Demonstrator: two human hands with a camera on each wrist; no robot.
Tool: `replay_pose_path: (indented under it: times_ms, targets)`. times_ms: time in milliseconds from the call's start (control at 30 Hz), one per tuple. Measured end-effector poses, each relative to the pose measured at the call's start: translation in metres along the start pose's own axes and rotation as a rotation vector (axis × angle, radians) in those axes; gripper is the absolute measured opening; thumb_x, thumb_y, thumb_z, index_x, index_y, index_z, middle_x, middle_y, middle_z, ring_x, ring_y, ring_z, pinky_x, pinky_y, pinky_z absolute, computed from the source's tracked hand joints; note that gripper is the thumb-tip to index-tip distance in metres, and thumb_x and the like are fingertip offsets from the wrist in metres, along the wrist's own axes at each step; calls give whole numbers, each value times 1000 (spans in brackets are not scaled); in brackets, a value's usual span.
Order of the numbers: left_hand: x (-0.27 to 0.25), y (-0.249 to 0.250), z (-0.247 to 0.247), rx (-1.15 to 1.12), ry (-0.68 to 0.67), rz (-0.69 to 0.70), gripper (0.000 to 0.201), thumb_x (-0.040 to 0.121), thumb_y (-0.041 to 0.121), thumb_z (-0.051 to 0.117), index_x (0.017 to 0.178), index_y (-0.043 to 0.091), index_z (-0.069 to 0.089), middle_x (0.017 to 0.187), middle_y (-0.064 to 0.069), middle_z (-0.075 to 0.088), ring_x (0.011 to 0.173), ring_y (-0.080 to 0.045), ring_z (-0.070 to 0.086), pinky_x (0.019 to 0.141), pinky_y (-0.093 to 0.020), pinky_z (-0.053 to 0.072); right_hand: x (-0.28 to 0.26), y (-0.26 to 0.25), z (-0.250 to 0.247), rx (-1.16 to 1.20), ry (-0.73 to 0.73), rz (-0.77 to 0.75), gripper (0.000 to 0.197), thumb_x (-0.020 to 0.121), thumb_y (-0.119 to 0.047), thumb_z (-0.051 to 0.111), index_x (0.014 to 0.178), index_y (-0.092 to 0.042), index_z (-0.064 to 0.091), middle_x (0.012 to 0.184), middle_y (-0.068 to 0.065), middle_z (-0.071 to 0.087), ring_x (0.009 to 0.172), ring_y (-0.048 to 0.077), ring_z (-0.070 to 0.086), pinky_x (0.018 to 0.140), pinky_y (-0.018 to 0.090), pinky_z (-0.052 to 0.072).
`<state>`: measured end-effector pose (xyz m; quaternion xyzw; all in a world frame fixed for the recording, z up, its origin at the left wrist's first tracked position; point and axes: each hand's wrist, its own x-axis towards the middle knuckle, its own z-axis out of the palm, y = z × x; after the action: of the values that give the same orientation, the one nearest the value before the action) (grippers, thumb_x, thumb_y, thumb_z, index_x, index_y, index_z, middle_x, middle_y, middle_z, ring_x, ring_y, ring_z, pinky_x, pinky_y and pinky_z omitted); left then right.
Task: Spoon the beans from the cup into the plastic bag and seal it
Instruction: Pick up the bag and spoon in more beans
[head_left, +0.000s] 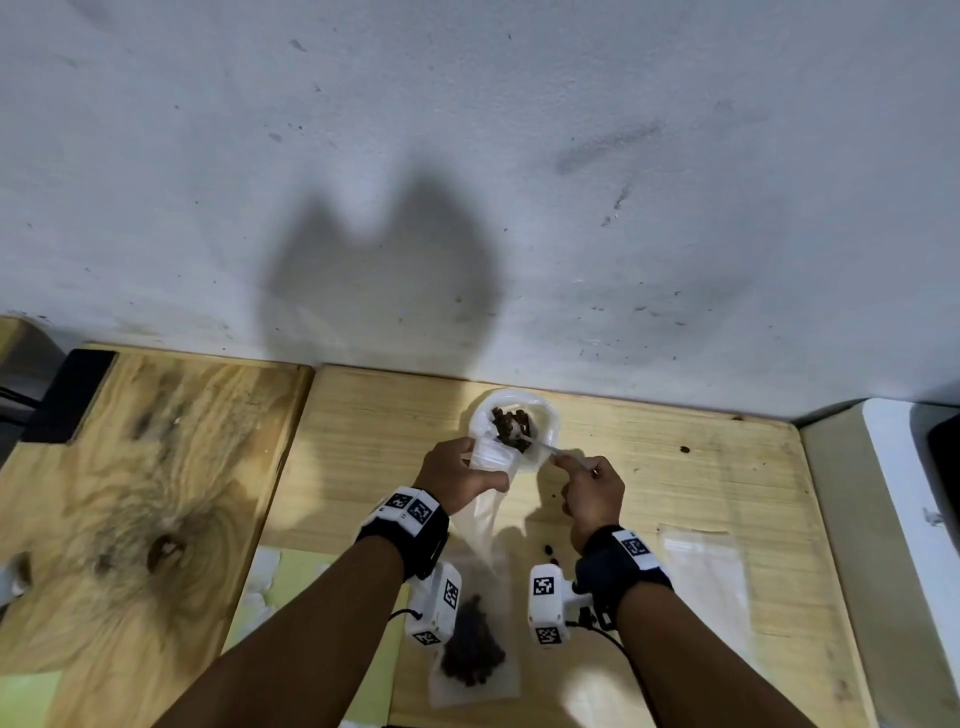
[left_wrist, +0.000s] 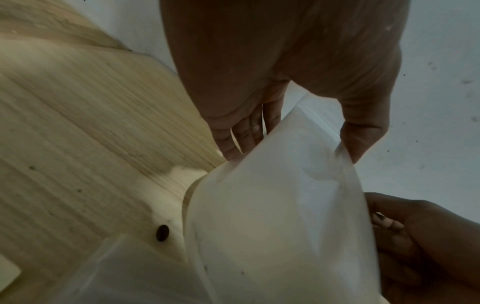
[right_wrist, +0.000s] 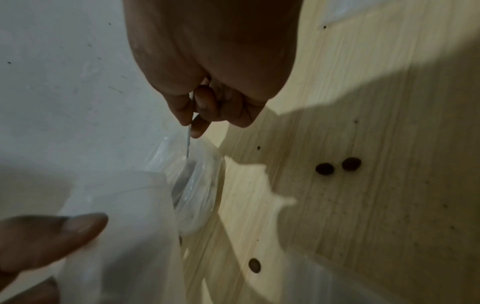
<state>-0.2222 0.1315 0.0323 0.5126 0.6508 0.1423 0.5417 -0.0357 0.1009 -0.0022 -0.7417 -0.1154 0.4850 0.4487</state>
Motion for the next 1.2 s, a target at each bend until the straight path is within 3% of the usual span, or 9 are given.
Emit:
replay_pose_path:
  times_ms: [133, 367, 500, 667, 800, 900, 1033, 1100, 1200]
  targets:
    - [-2, 2, -5, -2, -3, 5, 54, 40, 47, 76, 86, 19, 71, 88, -1, 72, 85, -20, 65, 66, -27, 46, 2, -8, -15, 28, -18, -7, 39, 80, -9, 77, 65, -23, 43, 58, 4, 39, 44, 15, 29, 39, 22, 25]
    - [-1, -1, -6, -48, -11, -10, 47, 43, 36, 80, 88, 27, 72, 91, 6, 72, 87, -15, 64, 68, -25, 48, -5, -38, -48, 25, -83, -153, 33, 86, -7, 70, 67, -18, 46, 80, 19, 54, 43, 14, 30, 45, 25, 22]
    - [0, -1, -5, -55, -19, 6, 44, 47, 29, 84, 90, 27, 71, 90, 7, 71, 86, -15, 64, 66, -23, 44, -15, -56, -60, 13, -158, -276, 30, 87, -1, 68, 72, -8, 42, 75, 23, 63, 42, 13, 29, 46, 25, 22]
    - [0, 2, -4, -23, -37, 11, 37, 53, 22, 87, 84, 31, 69, 85, 11, 66, 80, -10, 60, 62, -21, 41, -26, -65, -51, -185, -280, -483, 34, 84, -5, 76, 69, -11, 45, 81, 35, 59, 57, 18, 38, 53, 29, 30]
    - [2, 4, -7, 4, -63, -6, 45, 49, 26, 86, 92, 27, 71, 86, 8, 68, 80, -11, 62, 63, -20, 42, -28, -69, -42, -241, -304, -540, 29, 81, -4, 78, 72, -2, 51, 76, 27, 62, 60, 19, 48, 58, 32, 36]
    - [3, 7, -11, 41, -72, -9, 49, 46, 29, 84, 92, 30, 68, 89, 5, 70, 82, -13, 64, 64, -23, 47, -21, -67, -42, -137, -174, -532, 28, 79, 3, 75, 71, -2, 49, 75, 22, 65, 60, 24, 49, 58, 34, 38]
    - [6, 8, -12, 157, -84, 21, 83, 38, 38, 80, 118, 25, 64, 114, 2, 67, 100, -17, 64, 84, -33, 55, -12, -57, -38, -222, -8, -568, 22, 80, -1, 73, 72, -8, 54, 80, 14, 68, 76, 33, 62, 63, 30, 46]
    - [5, 10, -12, 207, -92, 32, 87, 43, 35, 81, 127, 22, 59, 120, 2, 63, 104, -16, 61, 86, -30, 53, -12, -52, -35, -315, 6, -591, 19, 82, -3, 70, 74, -8, 54, 77, 8, 67, 64, 27, 57, 57, 25, 44]
    - [5, 10, -11, 276, -99, 62, 87, 51, 30, 85, 132, 19, 55, 125, 2, 59, 107, -16, 58, 83, -25, 49, -12, -45, -31, -484, 3, -661, 21, 84, -12, 68, 75, -16, 50, 69, 3, 65, 48, 25, 51, 52, 33, 44]
